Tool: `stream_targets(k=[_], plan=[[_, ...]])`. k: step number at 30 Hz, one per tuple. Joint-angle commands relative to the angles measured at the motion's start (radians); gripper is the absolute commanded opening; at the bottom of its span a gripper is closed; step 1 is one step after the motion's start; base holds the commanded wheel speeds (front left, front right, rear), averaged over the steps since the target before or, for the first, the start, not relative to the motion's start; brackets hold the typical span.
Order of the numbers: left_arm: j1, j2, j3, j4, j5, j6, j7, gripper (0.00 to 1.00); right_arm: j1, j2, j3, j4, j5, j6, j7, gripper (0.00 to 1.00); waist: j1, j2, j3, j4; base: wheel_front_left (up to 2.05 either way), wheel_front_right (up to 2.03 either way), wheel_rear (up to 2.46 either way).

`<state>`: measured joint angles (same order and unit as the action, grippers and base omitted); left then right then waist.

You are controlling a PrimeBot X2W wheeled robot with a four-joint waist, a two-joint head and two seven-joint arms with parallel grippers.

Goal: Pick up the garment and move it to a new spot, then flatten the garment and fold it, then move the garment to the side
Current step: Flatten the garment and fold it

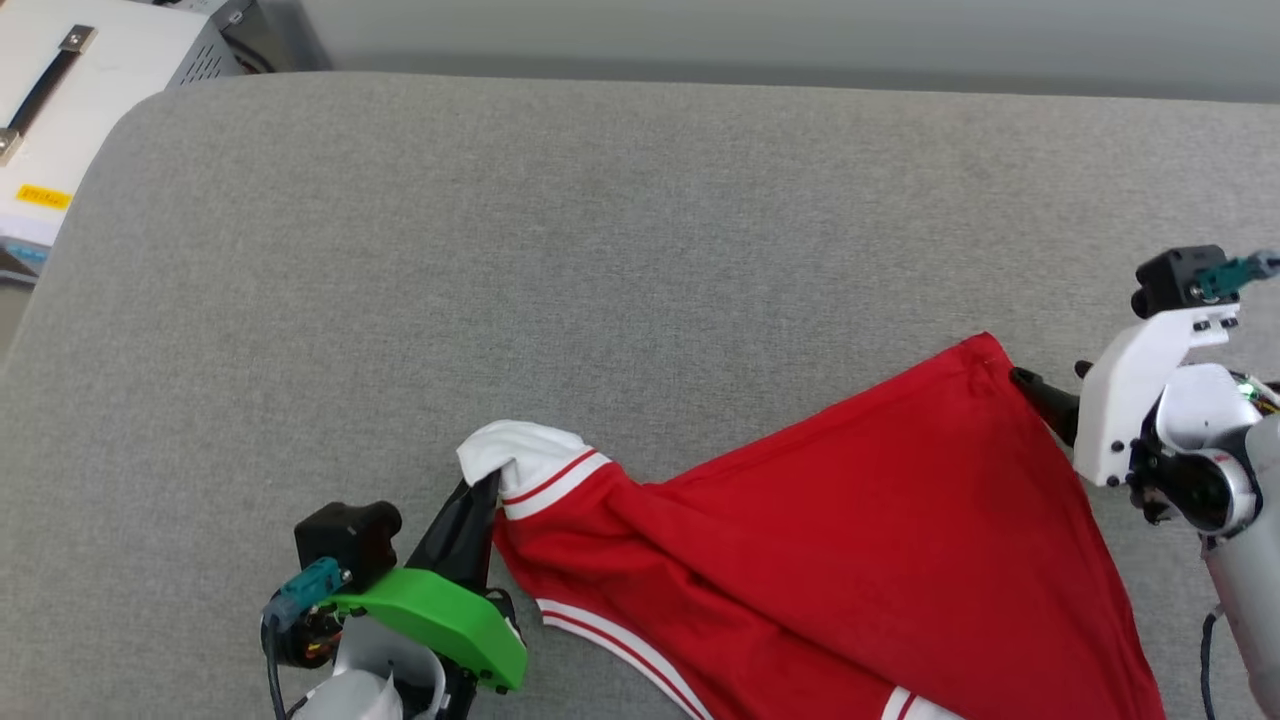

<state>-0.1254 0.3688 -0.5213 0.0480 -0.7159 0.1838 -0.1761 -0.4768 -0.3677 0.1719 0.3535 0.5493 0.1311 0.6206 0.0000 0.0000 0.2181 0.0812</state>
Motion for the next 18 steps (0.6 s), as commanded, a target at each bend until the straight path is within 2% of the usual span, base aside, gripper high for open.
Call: stream_targets(k=[1, 7, 12, 13, 14, 15, 18], plan=[[-0.034, -0.013, -0.007, -0.004, 0.013, -0.011, -0.011, 0.00, -0.058, -0.023, 0.055, 0.034, 0.018, 0.000, 0.047, 1.00, 0.0000, 0.0000, 0.049, 0.044, 0.00, 0.00, 0.00], [-0.068, -0.033, -0.017, 0.006, 0.018, -0.025, -0.023, 0.00, -0.154, -0.062, 0.191, 0.137, 0.020, 0.000, 0.051, 1.00, 0.0000, 0.0000, 0.093, 0.074, 0.00, 0.00, 0.00], [-0.076, -0.048, -0.024, 0.026, 0.014, -0.033, -0.031, 0.00, -0.134, -0.048, 0.282, 0.255, 0.086, 0.000, 0.085, 1.00, 0.0000, 0.0000, 0.101, 0.092, 0.00, 0.00, 0.00], [-0.076, -0.050, -0.024, 0.029, 0.013, -0.034, -0.032, 0.00, -0.128, -0.047, 0.301, 0.270, 0.098, 0.000, 0.106, 0.95, 0.0000, 0.0000, 0.101, 0.094, 0.00, 0.00, 0.00], [-0.076, -0.052, -0.024, 0.033, 0.012, -0.035, -0.033, 0.00, -0.121, -0.045, 0.316, 0.285, 0.119, 0.000, 0.128, 0.40, 0.0000, 0.0000, 0.099, 0.096, 0.00, 0.00, 0.00], [-0.075, -0.052, -0.025, 0.036, 0.011, -0.036, -0.034, 0.00, -0.119, -0.044, 0.326, 0.292, 0.133, 0.000, 0.139, 0.00, 0.0000, 0.0000, 0.097, 0.096, 0.00, 0.00, 0.00], [-0.071, -0.054, -0.024, 0.043, 0.007, -0.035, -0.036, 0.00, -0.122, -0.047, 0.351, 0.300, 0.165, 0.000, 0.158, 0.00, 0.0000, 0.0000, 0.088, 0.094, 0.00, 0.00, 0.00]])
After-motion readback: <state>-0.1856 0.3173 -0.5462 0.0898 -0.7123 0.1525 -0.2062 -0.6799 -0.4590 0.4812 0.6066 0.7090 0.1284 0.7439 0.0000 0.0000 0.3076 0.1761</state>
